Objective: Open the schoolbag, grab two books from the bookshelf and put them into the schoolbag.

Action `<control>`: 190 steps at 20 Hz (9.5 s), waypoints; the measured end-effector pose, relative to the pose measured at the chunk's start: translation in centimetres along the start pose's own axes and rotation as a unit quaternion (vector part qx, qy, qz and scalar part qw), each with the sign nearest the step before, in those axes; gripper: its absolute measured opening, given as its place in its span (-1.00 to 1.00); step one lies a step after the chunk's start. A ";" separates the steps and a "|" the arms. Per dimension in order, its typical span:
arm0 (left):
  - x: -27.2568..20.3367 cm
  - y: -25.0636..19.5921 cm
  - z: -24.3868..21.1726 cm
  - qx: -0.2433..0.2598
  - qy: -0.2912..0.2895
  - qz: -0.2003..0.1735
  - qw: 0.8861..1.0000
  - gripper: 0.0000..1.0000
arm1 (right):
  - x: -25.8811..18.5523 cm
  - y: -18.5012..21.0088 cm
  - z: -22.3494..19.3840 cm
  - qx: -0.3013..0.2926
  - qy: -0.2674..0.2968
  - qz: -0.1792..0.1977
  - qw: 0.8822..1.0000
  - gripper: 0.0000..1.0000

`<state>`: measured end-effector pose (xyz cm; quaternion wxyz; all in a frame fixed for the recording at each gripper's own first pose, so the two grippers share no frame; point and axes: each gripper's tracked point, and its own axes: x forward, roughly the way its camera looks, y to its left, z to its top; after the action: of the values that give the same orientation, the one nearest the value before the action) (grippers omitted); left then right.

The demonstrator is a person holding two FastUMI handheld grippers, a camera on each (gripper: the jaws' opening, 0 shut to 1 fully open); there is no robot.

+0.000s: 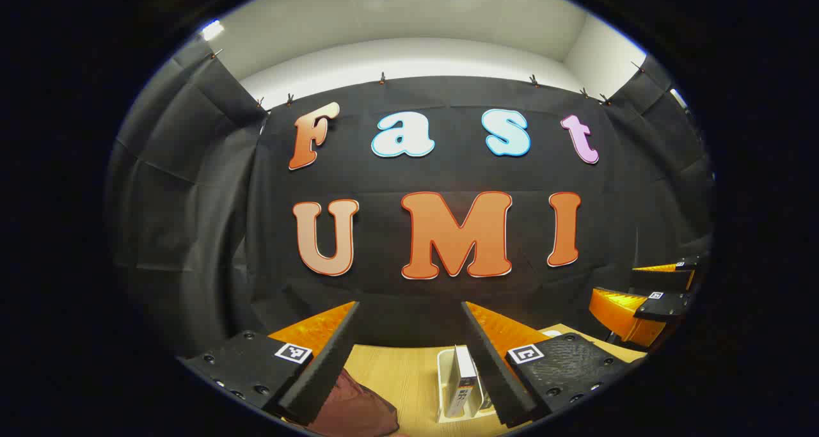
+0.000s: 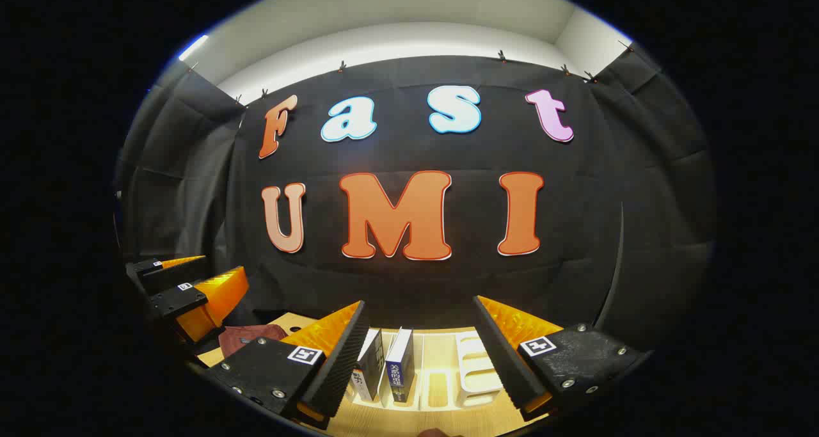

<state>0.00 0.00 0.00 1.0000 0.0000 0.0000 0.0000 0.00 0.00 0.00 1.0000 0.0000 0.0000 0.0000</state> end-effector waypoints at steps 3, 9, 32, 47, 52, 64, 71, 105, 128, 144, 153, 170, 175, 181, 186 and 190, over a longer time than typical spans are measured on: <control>0.3 0.0 -0.1 -0.001 0.001 0.003 1.000 0.90 | 0.1 0.2 -0.3 -0.002 0.003 0.005 1.000 0.92; 0.7 -0.4 -0.6 0.002 0.001 0.005 1.000 0.90 | 0.6 0.2 -1.0 -0.001 0.011 0.008 1.000 0.92; 2.1 -0.1 -1.0 0.014 0.002 0.010 1.000 0.90 | 2.5 -0.1 -2.3 -0.005 0.025 0.012 1.000 0.92; 0.8 1.2 -9.2 0.094 0.090 0.024 0.991 0.89 | 2.5 -1.4 -3.5 -0.007 0.045 0.035 0.998 0.92; -0.1 2.8 -15.2 0.164 0.149 0.037 0.975 0.92 | 2.3 -2.0 -4.8 -0.023 0.059 0.051 0.997 0.92; -2.4 7.6 -34.9 0.324 0.301 -0.070 0.894 0.94 | 3.8 -1.7 -8.1 -0.039 0.092 -0.035 0.994 0.92; -5.3 8.0 -41.9 0.380 0.353 -0.119 0.847 0.95 | 4.5 -0.4 -9.5 -0.048 0.112 -0.035 0.992 0.92; 1.6 15.8 -38.4 0.358 0.434 -0.116 0.818 -0.79 | 9.1 6.6 -11.0 -0.070 0.189 0.024 0.979 0.93; 11.8 24.7 -27.1 0.135 0.497 -0.288 0.808 -0.70 | 19.7 11.7 -22.1 -0.041 0.527 0.001 0.849 0.96; 13.0 26.5 -28.6 0.095 0.542 -0.317 0.772 -0.90 | 18.1 11.8 -30.5 -0.026 0.693 -0.053 0.718 -0.03; 12.8 26.8 -29.2 0.086 0.547 -0.308 0.773 -0.89 | 18.1 11.2 -25.5 0.006 0.677 -0.047 0.734 -0.17; 14.3 25.6 -26.6 0.142 0.540 -0.320 0.765 -0.90 | 14.3 13.9 -7.9 0.112 0.548 0.031 0.828 -0.19; 14.4 25.0 -25.9 0.148 0.538 -0.315 0.767 -0.89 | 12.3 18.6 -7.7 0.151 0.523 0.085 0.835 -0.18; 14.2 23.4 -24.6 0.152 0.534 -0.314 0.770 -0.90 | 9.4 23.5 -11.1 0.257 0.517 0.124 0.807 -0.18; 13.6 22.3 -24.1 0.129 0.537 -0.306 0.775 -0.89 | 8.5 25.3 -14.6 0.347 0.499 0.108 0.787 -0.19; 12.9 21.2 -23.8 0.117 0.538 -0.306 0.777 -0.89 | 8.5 26.2 -17.0 0.390 0.477 0.097 0.782 -0.19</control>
<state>12.93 21.17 -23.82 0.7765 0.1166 0.5383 -0.3059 8.52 26.16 -17.04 0.7816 0.3895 0.4775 0.0974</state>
